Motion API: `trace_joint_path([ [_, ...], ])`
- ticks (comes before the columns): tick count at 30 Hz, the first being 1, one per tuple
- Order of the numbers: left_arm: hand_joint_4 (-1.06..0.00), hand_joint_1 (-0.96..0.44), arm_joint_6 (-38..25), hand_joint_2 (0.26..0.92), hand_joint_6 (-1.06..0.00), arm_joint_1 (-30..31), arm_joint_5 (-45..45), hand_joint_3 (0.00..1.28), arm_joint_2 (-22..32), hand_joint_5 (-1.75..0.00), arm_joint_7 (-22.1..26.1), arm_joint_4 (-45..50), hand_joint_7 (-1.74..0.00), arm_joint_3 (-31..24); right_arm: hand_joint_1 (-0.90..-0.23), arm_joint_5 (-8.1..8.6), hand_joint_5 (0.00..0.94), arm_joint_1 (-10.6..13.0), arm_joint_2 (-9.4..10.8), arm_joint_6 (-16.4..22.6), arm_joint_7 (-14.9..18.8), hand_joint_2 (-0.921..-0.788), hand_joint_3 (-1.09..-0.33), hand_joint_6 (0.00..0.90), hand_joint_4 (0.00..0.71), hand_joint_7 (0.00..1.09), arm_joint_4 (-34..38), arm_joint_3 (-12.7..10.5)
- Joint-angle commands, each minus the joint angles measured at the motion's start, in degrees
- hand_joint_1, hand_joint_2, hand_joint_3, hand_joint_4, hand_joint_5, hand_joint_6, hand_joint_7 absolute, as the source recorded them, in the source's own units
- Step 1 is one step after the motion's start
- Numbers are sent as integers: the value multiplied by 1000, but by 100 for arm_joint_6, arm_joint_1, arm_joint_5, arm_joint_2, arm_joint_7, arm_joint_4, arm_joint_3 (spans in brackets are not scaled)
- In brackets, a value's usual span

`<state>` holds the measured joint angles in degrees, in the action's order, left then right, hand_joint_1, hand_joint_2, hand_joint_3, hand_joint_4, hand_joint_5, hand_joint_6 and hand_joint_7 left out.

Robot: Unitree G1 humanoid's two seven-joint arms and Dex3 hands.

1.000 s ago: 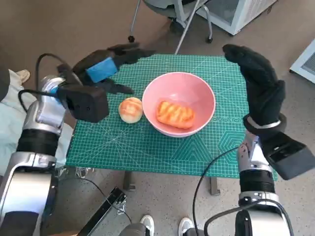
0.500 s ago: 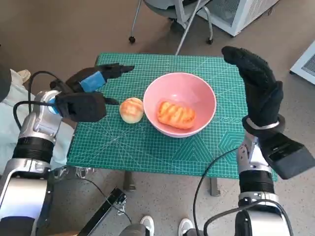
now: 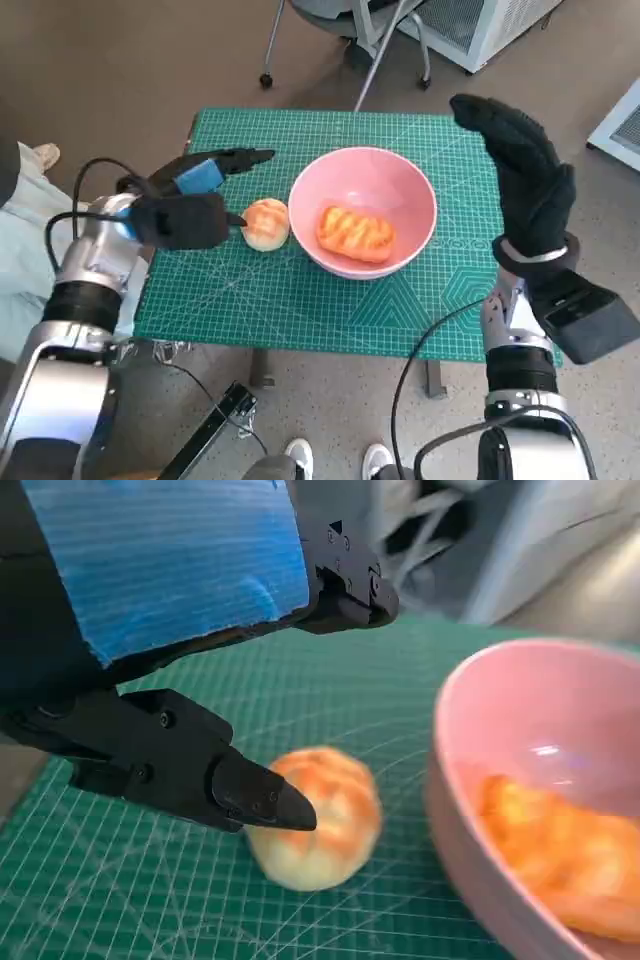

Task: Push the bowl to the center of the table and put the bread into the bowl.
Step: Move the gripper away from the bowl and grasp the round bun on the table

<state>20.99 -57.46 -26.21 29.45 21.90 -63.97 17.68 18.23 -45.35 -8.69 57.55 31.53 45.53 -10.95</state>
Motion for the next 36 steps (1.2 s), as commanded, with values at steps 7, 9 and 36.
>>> trace_joint_path([
  [7,-240,-230,-589,836,-387,-171,-414,2,-547,0,-375,-647,-20,418,-564,99,0,101,-7,-121,155,-921,-655,41,342,818,1,0],
  [9,-239,-233,-618,836,-389,-185,-438,2,-577,0,-409,-692,-19,443,-564,102,1,103,-8,-129,163,-921,-654,41,342,818,-2,-6],
  [36,-692,-14,-833,920,-584,-250,-862,85,-753,-1092,-1021,-1069,-1216,860,-572,125,0,209,-66,-210,171,-921,-645,35,339,826,-215,-21],
])
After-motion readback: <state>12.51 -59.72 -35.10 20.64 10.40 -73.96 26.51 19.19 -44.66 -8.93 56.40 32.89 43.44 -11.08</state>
